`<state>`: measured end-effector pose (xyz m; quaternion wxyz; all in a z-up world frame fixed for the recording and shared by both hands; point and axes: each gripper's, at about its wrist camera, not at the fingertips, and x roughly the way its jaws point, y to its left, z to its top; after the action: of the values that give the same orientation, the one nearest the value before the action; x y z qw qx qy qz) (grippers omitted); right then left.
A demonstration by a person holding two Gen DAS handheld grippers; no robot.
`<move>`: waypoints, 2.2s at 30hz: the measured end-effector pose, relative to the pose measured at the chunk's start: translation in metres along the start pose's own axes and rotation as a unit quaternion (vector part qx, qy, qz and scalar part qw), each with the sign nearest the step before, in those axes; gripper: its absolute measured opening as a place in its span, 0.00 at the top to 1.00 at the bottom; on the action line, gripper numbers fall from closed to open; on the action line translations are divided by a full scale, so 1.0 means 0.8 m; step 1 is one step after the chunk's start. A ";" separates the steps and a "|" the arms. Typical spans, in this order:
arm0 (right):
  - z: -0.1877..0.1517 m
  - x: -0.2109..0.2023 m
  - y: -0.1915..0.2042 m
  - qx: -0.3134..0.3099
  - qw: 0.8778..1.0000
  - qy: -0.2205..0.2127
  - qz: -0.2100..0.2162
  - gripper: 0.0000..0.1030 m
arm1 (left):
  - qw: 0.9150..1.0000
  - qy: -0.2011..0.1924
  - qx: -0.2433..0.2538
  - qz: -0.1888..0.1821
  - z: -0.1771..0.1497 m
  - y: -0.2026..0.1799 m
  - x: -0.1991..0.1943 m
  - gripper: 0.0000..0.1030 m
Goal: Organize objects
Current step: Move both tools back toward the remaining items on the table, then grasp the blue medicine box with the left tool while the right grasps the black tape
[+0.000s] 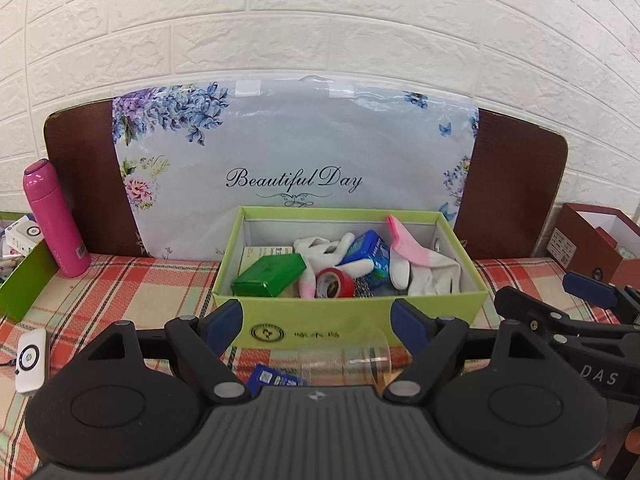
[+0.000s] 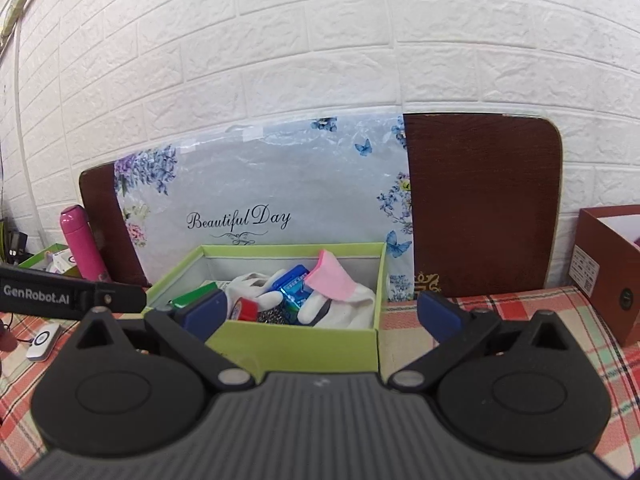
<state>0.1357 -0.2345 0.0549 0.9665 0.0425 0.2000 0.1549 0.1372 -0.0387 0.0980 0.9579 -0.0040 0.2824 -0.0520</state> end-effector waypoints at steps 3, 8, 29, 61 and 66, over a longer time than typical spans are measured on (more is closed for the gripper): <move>-0.011 -0.016 0.004 -0.003 1.000 0.001 -0.001 0.00 | 1.000 0.003 -0.001 0.003 -0.012 -0.001 -0.011 0.18; -0.027 -0.035 0.011 -0.005 1.000 0.009 0.001 0.00 | 1.000 0.012 -0.008 0.006 -0.029 0.004 -0.022 0.18; -0.096 -0.041 0.050 -0.018 0.996 0.081 0.023 0.00 | 0.995 0.070 -0.072 0.020 -0.114 0.069 -0.017 0.18; -0.165 -0.006 0.127 -0.059 0.983 0.163 0.064 0.05 | 0.995 0.097 -0.018 -0.026 -0.145 0.107 0.078 0.36; -0.165 0.013 0.144 -0.074 0.982 0.158 0.069 0.21 | 0.994 0.101 -0.020 -0.021 -0.166 0.120 0.045 0.36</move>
<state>0.0596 -0.1193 -0.0536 0.9102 -0.0401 0.3350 0.2404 0.1049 0.0560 -0.0365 0.9228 -0.0238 0.3787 -0.0668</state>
